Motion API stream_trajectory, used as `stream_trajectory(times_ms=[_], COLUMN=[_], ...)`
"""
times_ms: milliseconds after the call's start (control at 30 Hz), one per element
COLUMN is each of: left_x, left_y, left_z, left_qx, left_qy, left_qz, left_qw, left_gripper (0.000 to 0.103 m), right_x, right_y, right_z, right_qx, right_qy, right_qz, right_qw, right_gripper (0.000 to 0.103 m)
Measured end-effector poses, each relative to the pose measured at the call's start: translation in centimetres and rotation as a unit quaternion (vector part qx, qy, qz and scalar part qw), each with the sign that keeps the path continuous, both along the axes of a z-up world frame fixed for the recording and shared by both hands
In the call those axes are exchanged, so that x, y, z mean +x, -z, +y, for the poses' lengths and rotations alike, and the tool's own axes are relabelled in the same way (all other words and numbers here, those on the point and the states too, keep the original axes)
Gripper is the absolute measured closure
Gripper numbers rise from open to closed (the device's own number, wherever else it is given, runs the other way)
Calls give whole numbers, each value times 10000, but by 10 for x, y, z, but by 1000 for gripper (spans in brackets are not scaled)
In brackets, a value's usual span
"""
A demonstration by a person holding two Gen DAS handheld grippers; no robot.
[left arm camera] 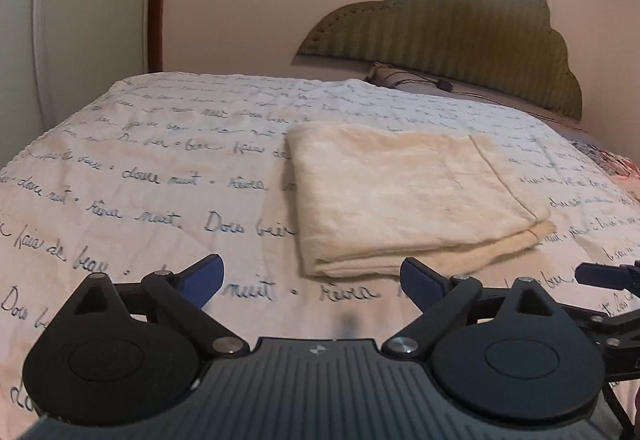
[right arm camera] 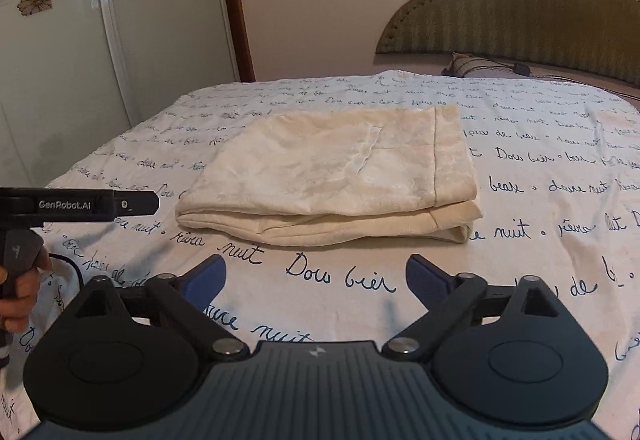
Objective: Fold towel
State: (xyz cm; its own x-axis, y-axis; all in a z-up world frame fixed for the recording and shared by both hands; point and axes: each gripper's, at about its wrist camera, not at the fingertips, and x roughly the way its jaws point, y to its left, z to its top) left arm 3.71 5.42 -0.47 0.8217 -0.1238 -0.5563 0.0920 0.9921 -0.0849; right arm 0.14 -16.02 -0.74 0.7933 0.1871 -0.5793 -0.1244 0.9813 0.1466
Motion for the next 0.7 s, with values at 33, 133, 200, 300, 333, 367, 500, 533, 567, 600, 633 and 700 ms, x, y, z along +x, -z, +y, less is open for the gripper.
stream_trajectory(times_ms=[33,133,200,300,333,367,500,533,567,600,633,700], left_x=[-2,-3,-3,-4,-3,-3,-3,-3,-3,-2,-2,-1], left_y=[1,9,12,14,15,16,22,24,26,28,30,33], left_z=[-5,-20,-23,-27,-28,-29,-33,-34,-35,-36,-37,-39], left_qx=[14,53,6,14,57,114,264,290,322,365,411,571], left_qy=[6,-29,-55,-96,-124,-156,-199,-209,-213,-209,-201,-273], left_qz=[20,156,266,313,305,291,356,385,408,419,420,420], left_qw=[10000,9999,9996,9995,9994,9994,9988,9986,9984,9982,9981,9971], left_gripper=[6,6,6,5,4,4,4,4,4,4,4,4], right_x=[-1,-7,-12,-18,-21,-22,-13,-9,-6,-3,0,3], right_y=[-2,-10,-19,-33,-37,-39,-21,-13,-5,2,8,16], right_z=[1,-2,-8,-17,-17,-15,4,7,9,11,12,13], right_qx=[-25,149,509,1198,1302,1231,104,-101,-228,-315,-347,-352], right_qy=[79,204,253,94,-17,-64,333,397,398,362,310,264], right_qz=[67,278,471,699,595,484,357,318,274,248,235,220], right_qw=[9999,9993,9973,9903,9897,9912,9988,9987,9986,9985,9986,9988], right_gripper=[1,1,1,1,1,0,0,0,0,0,0,0])
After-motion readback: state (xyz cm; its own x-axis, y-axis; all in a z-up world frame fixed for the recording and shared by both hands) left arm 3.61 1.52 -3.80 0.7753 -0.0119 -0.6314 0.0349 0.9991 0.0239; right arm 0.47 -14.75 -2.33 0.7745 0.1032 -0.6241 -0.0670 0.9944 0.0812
